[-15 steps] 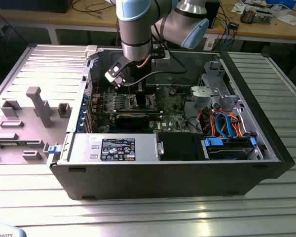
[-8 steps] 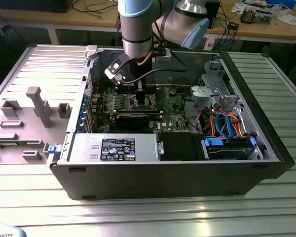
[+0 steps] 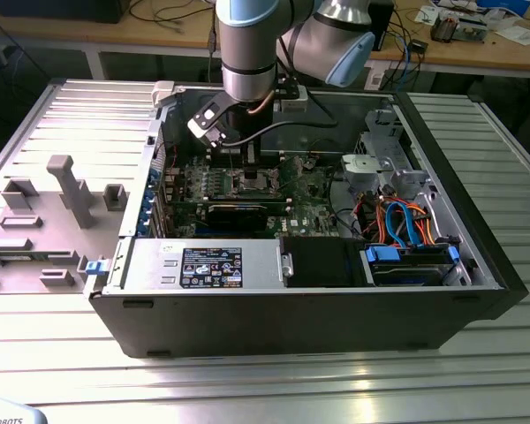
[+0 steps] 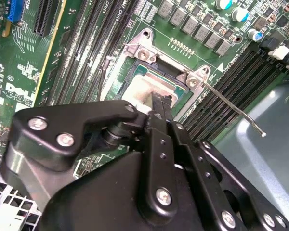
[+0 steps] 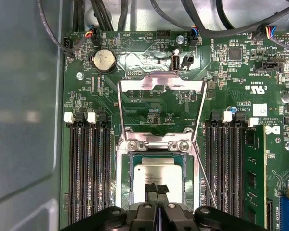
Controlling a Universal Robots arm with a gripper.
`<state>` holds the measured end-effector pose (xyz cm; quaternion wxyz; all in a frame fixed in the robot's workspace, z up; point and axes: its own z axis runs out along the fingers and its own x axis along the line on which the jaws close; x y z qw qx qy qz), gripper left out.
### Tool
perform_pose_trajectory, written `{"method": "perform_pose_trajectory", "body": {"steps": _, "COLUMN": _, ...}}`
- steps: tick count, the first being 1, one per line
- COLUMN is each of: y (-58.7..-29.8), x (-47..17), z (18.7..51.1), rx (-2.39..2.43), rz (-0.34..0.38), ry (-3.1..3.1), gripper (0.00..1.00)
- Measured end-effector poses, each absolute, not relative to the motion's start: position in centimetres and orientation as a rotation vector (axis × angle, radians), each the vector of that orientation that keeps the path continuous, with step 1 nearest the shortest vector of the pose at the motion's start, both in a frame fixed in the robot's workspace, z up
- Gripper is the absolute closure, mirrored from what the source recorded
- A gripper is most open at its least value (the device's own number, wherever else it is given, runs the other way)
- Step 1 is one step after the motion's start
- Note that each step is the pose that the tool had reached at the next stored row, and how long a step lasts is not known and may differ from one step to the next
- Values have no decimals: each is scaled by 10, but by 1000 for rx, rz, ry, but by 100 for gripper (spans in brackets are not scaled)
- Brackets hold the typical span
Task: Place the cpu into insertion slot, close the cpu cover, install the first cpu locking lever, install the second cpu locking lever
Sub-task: 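Place the cpu into insertion slot, then close the cpu cover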
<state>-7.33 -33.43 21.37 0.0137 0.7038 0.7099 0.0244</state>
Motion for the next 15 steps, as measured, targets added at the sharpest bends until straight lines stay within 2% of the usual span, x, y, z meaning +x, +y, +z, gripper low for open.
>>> {"method": "perform_pose_trajectory", "body": {"steps": 15, "y": -334, "x": -73, "z": 214, "rx": 2196, "rz": 68, "ry": 2215, "gripper": 89}}
